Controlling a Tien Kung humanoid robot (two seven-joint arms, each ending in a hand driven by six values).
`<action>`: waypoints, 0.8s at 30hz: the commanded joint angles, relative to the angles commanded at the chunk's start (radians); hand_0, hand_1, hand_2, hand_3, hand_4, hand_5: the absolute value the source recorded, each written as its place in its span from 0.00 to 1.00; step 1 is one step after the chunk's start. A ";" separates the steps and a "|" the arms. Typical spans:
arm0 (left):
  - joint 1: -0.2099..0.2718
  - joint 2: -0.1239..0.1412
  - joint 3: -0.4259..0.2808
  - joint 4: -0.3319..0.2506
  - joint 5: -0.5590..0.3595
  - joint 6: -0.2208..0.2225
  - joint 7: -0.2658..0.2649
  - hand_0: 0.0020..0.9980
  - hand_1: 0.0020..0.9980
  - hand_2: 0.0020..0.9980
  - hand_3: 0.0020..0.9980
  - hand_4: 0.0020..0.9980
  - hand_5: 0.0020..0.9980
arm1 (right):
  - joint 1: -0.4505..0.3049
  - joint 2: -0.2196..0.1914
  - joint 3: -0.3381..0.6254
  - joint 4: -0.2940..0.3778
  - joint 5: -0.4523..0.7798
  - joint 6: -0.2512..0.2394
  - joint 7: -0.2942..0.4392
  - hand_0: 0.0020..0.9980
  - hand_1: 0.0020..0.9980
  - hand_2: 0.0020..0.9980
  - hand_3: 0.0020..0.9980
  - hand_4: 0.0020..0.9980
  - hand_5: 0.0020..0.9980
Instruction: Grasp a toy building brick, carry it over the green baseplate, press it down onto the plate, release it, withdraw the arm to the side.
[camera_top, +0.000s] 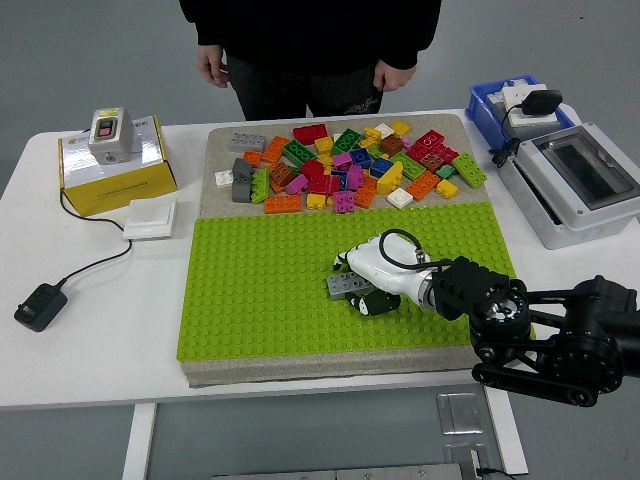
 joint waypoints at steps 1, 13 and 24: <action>0.000 0.000 0.000 0.000 0.000 0.000 0.000 0.67 0.67 0.66 0.75 0.40 0.55 | 0.000 0.000 0.001 -0.001 0.001 0.000 0.000 0.05 0.19 0.71 0.80 0.50 0.33; 0.003 0.001 0.002 0.000 -0.002 0.000 0.000 0.67 0.67 0.65 0.74 0.39 0.56 | 0.000 -0.001 0.000 0.003 0.003 0.000 0.000 0.06 0.19 0.71 0.80 0.52 0.34; 0.002 0.000 0.002 0.000 -0.002 0.002 0.000 0.67 0.66 0.63 0.74 0.39 0.56 | 0.004 -0.015 0.011 0.026 0.001 -0.003 -0.002 0.06 0.19 0.71 0.80 0.53 0.35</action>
